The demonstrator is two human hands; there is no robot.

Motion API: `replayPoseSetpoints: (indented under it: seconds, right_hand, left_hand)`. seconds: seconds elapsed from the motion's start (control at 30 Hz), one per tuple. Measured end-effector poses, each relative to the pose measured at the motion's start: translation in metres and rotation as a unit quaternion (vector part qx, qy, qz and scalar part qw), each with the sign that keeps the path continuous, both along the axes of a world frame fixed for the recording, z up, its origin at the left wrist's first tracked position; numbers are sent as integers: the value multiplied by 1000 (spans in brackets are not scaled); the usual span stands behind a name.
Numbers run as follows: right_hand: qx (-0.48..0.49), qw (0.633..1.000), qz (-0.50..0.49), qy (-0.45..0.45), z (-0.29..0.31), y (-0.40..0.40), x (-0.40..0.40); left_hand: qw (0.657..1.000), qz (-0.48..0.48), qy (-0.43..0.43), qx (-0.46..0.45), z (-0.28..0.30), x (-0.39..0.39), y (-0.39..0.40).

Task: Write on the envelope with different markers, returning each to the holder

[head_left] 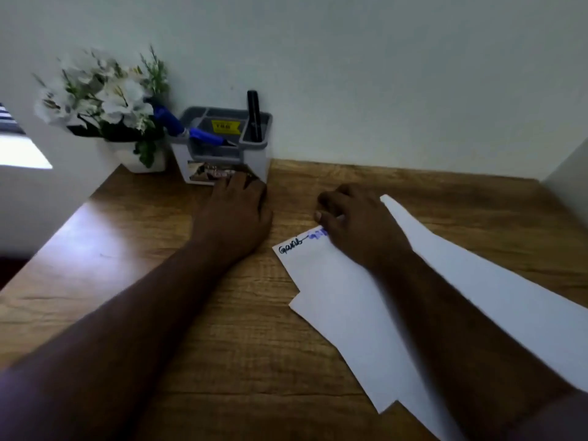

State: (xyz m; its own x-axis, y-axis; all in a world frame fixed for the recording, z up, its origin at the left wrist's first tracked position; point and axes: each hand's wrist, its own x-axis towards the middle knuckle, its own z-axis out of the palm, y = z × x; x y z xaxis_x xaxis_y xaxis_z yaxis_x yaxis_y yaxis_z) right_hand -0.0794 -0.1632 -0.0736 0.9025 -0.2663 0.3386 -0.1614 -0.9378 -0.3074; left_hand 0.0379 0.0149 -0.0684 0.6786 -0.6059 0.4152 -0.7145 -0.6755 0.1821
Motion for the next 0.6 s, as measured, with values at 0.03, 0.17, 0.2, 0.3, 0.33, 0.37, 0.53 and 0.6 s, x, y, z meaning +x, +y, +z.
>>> replayPoseSetpoints:
  seconds: [0.03, 0.17, 0.2, 0.3, 0.33, 0.37, 0.53, 0.6]
  right_hand:
    - [3, 1000, -2, 6, 2, 1, -1]
    - [26, 999, -12, 32, 9, 4, -5]
    - [29, 999, -12, 41, 11, 5, -5]
    - [32, 996, -23, 78, 20, 6, -4]
    - [30, 995, -26, 90, 24, 7, -5]
    - [25, 994, -30, 102, 30, 10, -5]
    - [20, 985, -16, 169, 52, 15, -5]
    - [25, 981, -8, 193, 66, 13, -2]
  left_hand:
    - [1000, 6, 6, 0, 1, -2, 1]
    - [999, 14, 28, 27, 7, -9, 0]
    - [998, 18, 41, 34, 8, -8, -1]
    - [991, 39, 111, 58, 20, -7, -2]
    - [989, 39, 124, 74, 23, -9, -2]
    - [986, 40, 134, 94, 28, -14, -1]
    - [956, 69, 224, 176, 54, -26, -17]
    - [950, 44, 259, 169, 64, -31, -22]
